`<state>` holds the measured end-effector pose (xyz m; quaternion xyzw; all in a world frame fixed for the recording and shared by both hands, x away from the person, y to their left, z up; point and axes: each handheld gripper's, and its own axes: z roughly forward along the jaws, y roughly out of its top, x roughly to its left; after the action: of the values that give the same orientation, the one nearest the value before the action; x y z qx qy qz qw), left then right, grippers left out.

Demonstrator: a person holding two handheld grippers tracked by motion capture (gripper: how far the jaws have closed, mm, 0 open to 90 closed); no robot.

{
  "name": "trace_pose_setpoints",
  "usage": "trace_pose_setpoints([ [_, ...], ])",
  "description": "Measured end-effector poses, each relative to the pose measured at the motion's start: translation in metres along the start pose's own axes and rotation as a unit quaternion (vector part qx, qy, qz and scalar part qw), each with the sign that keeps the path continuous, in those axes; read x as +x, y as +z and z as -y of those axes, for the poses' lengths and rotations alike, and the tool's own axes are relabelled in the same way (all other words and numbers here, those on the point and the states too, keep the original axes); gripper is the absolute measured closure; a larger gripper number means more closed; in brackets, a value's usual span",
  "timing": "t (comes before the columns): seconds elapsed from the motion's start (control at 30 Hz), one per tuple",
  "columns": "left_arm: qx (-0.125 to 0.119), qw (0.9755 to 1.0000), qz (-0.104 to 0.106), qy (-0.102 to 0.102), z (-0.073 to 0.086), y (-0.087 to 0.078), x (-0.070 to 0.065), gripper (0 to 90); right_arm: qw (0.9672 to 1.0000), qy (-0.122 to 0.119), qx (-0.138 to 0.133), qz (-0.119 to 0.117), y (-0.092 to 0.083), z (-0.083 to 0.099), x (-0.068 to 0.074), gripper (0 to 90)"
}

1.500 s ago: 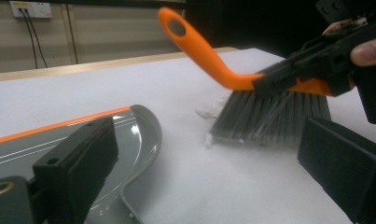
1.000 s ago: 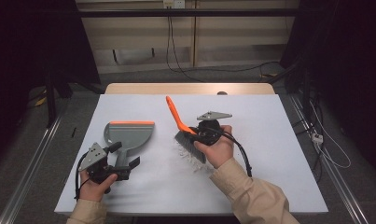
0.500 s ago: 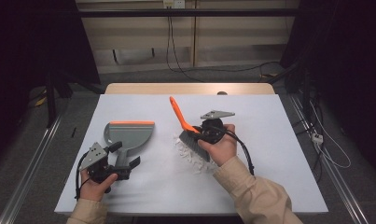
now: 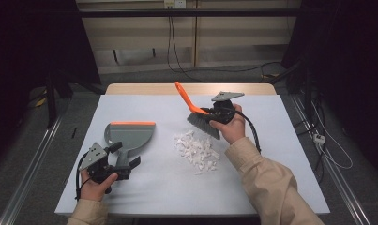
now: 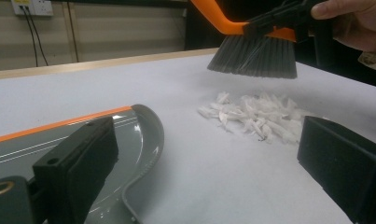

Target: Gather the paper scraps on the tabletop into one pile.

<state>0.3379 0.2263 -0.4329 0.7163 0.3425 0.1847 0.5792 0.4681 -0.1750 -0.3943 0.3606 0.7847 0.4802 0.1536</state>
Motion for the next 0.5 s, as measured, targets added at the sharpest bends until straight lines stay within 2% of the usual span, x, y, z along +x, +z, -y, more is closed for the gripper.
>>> trace_pose_setpoints([
  [0.13, 0.003, 1.0, -0.002, -0.001, 0.001, 0.002, 0.0, 4.6, 0.9972, -0.067, -0.004, -0.033, 0.013, -0.002, -0.012, 71.1],
  [0.17, 0.004, 1.0, -0.002, -0.001, 0.001, 0.002, 0.0, 4.6, 0.9964, -0.076, -0.007, -0.038, 0.017, -0.002, -0.014, 71.1],
  [0.27, 0.006, 1.0, -0.005, -0.003, 0.002, 0.003, 0.0, 4.6, 0.995, -0.082, -0.015, -0.056, 0.031, 0.002, -0.017, 71.1],
  [0.5, 0.011, 0.9999, -0.009, -0.005, 0.004, 0.003, 0.0, 4.6, 0.991, -0.113, 0.003, -0.071, 0.052, 0.006, -0.013, 71.1],
])
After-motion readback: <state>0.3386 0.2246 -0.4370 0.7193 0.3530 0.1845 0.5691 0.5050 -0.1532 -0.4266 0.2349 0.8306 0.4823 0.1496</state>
